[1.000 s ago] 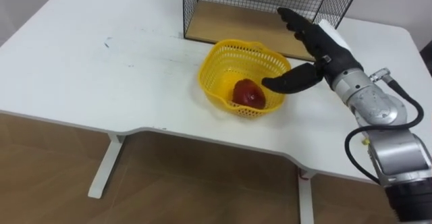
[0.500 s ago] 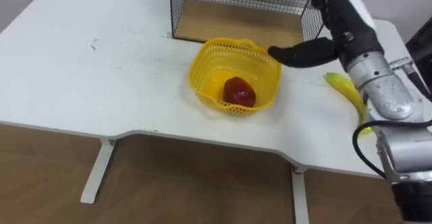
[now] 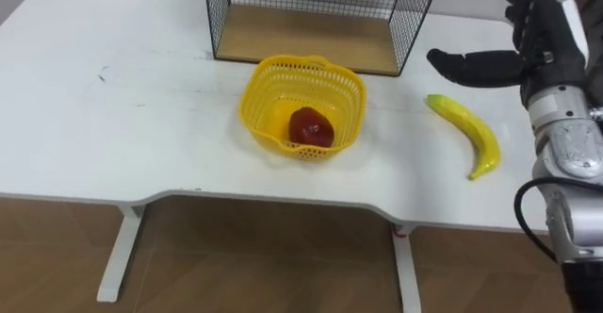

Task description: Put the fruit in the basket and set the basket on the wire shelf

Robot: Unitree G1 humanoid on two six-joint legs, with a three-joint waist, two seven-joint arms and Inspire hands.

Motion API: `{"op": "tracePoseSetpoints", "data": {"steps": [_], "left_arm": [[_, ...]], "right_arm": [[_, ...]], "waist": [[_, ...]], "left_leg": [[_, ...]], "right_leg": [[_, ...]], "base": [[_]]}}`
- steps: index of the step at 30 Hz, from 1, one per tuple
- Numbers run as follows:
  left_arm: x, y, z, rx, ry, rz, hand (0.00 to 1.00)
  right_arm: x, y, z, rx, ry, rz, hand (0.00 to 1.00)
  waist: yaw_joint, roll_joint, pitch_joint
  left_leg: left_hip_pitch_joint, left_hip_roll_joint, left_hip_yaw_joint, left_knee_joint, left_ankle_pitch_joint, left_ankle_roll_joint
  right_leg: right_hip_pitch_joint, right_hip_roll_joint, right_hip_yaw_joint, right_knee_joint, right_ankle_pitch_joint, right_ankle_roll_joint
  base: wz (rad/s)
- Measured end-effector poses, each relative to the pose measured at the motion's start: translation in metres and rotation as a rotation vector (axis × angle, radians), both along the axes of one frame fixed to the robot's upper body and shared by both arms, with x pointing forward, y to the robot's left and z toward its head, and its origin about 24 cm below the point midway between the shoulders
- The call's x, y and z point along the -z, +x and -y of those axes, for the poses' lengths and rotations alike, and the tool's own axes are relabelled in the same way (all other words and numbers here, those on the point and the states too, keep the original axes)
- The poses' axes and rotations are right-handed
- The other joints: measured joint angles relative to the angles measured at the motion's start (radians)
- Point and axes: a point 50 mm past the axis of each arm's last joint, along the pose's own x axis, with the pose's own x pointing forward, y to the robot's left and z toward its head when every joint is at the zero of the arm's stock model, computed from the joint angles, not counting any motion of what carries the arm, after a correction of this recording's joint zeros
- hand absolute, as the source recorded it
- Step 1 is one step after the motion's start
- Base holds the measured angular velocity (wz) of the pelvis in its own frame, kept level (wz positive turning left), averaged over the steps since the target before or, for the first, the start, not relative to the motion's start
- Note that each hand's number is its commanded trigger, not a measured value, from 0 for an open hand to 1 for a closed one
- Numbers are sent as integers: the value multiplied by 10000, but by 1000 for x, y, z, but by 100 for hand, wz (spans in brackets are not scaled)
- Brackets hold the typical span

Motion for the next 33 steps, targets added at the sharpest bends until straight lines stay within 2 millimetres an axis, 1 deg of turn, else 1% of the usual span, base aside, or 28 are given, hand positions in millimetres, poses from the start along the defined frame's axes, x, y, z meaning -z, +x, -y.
{"op": "tracePoseSetpoints", "data": {"steps": [1, 3, 6, 8, 14, 20, 22, 24, 25, 26, 28, 31, 33], "left_arm": [[0, 1, 0, 13, 5, 22, 0], [-1, 6, -2, -133, 58, 213, 0], [-2, 4, -5, -388, 152, 253, 0], [-3, 1, -7, -530, 189, 221, 0], [-3, -1, -9, -730, 266, 173, 0], [-3, -1, -10, -831, 363, 156, 0], [-3, -1, -10, -842, 368, 174, 0], [-4, -2, -10, -788, 389, 178, 0], [-5, -1, -11, -734, 420, 223, 0], [-6, 1, -11, -711, 446, 330, 0], [-7, 3, -12, -724, 474, 449, 0], [-8, 3, -13, -736, 502, 522, 0], [-7, 1, -13, -764, 489, 427, 0]], "right_arm": [[1, 0, 1, 37, 123, -6, 0], [7, -1, 10, 401, 870, -168, 0], [11, -1, 16, 770, 1187, -277, 0], [11, -3, 24, 1200, 1600, -182, 0], [20, -4, 30, 1564, 2074, -518, 0], [32, -6, 41, 1893, 2174, -1080, 0], [32, -6, 43, 1929, 2139, -1185, 0], [33, -6, 46, 1975, 2103, -1280, 0], [36, -7, 51, 2062, 2053, -1486, 0], [38, -8, 55, 2170, 2012, -1667, 0], [40, -9, 58, 2248, 1964, -1815, 0], [42, -9, 58, 2197, 1971, -1894, 0], [46, -6, 60, 2198, 1958, -2189, 0]], "waist": [[16, -4, -3], [57, -72, -61], [16, -115, -98], [-6, -117, -98], [-178, -132, -88], [-179, -137, -73], [-181, -126, -66], [-153, -120, -62], [-113, -119, -62], [-4, -115, -59], [69, -103, -53], [126, -56, -22], [163, -38, -8]], "left_leg": [[0, 0, 0, 0, 0, 0], [-43, -6, 1, 1, 1, 1], [-85, -25, -2, 77, 3, 4], [-79, -25, 11, 78, 6, 9], [-84, -22, 33, 75, 13, 17], [-152, -20, 25, 64, 12, 16], [-169, -22, 26, 46, 12, 16], [-175, -30, 26, 20, 12, 16], [-166, -35, 26, 9, 12, 16], [-161, -33, 29, 5, 13, 17], [-161, -33, 45, 13, 18, 25], [-141, -32, 67, 6, 21, 28], [-92, -33, 89, -35, 29, 26]], "right_leg": [[-1, 1, 8, 2, 0, 0], [-65, 2, 72, 17, 0, 0], [-74, -19, -9, 17, 0, 1], [-71, -39, -21, 12, 3, 5], [-60, -43, -32, 27, 5, 9], [-113, -46, -48, 41, 14, 10], [-145, -45, -45, 42, 14, 10], [-166, -48, -55, 43, 13, 10], [-165, -48, -53, 39, 13, 10], [-173, -49, -44, 27, 13, 10], [-199, -52, -36, 24, 13, 11], [-219, -52, -23, 6, 13, 11], [-217, -45, 28, 0, 13, 11]], "base": [[0], [0], [0], [0], [0], [0], [0], [0], [0], [0], [-3], [0], [-5]]}}
